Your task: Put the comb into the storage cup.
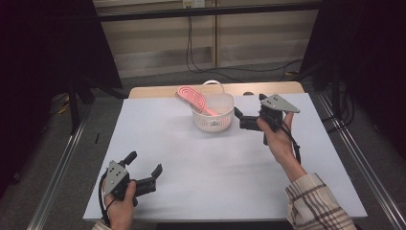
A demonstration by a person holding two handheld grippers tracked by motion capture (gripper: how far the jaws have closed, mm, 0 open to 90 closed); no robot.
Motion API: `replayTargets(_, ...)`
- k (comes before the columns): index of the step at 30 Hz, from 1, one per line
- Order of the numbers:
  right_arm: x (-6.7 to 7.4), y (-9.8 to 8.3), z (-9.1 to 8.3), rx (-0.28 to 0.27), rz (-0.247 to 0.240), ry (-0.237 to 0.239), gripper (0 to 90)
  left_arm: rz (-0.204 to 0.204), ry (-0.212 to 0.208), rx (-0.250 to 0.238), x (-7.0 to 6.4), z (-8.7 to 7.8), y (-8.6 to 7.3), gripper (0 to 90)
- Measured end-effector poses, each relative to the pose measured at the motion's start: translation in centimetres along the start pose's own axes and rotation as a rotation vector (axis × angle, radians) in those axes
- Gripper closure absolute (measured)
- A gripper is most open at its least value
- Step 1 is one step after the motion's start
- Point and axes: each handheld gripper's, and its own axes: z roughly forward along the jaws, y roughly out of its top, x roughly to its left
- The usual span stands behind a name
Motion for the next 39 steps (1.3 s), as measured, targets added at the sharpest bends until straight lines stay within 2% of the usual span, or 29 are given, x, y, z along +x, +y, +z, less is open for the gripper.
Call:
replayTargets(2, -0.2, -0.1, -0.5, 0.002, 0.016, 0.005, 0.0, -0.001, 0.002, 0.007, 0.1, 0.0, -0.1, 1.1)
replayTargets(4, -0.4, -0.2, -0.9, -0.009, 0.008, -0.006, 0.0, 0.0, 0.004, 0.009, 0.1, 0.0, -0.1, 1.1)
replayTargets(6, -0.6, -0.3, -1.1, -0.015, 0.018, -0.009, 0.0, 0.001, 0.006, 0.005, 0.1, 0.1, -0.1, 1.1)
replayTargets(13, -0.7, -0.4, -2.4, -0.035, -0.013, -0.036, 0.0, -0.002, 0.01, 0.002, 0.2, 0.0, -0.1, 1.1)
replayTargets(19, -0.6, -1.0, -3.6, -0.034, -0.027, -0.038, 0.0, -0.002, 0.013, -0.002, 0.1, 0.1, 0.0, 1.1)
replayTargets(23, -0.9, -1.2, -4.6, -0.037, -0.025, -0.04, 0.0, 0.022, 0.017, -0.008, 0.0, 0.0, 0.1, 1.1)
replayTargets(29, -1.3, -1.6, -6.2, -0.062, -0.014, -0.044, 0.0, 0.024, 0.031, 0.004, -0.1, 0.2, 0.0, 1.3)
replayTargets(34, -1.4, -1.9, -7.4, -0.056, -0.016, -0.044, 0.0, 0.033, 0.05, -0.005, -0.1, 0.1, 0.0, 1.3)
replayTargets(39, -1.8, -2.3, -8.3, -0.051, -0.028, -0.054, 0.0, 0.007, 0.061, 0.004, 0.1, 0.2, -0.1, 1.3)
